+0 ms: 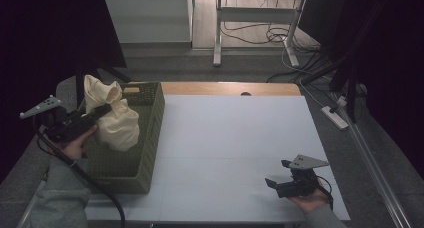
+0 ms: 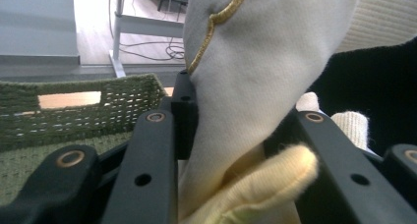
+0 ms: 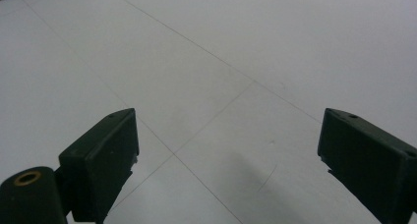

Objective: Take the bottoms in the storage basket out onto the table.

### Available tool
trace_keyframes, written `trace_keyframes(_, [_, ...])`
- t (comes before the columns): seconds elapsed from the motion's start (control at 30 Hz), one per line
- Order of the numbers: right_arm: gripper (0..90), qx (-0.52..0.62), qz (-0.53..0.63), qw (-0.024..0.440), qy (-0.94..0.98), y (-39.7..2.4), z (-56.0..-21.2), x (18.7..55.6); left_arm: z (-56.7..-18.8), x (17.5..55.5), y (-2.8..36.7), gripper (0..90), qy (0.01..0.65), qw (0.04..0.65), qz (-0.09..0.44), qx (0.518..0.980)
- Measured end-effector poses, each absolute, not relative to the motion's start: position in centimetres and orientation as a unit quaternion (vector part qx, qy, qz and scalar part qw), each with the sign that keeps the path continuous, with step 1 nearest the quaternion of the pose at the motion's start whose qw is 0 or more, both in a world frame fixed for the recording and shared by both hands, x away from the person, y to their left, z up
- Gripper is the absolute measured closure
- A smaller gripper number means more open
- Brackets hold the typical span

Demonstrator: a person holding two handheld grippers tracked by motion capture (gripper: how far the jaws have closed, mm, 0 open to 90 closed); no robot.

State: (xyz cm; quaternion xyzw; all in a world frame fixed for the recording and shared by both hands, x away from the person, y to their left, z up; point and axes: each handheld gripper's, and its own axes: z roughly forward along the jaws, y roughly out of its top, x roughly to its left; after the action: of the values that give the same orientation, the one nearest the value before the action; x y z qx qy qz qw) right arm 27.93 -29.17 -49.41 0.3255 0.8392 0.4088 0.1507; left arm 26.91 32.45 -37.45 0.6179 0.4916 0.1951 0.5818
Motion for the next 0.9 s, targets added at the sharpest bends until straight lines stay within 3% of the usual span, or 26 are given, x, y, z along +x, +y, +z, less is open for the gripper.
trace_keyframes(0.9, [8.8, 0.327, 0.408, 0.151, 0.839, -29.1, -49.5, 27.9, -36.4, 27.6, 31.0, 66.4, 0.476, 0.605, 0.186, 0.611])
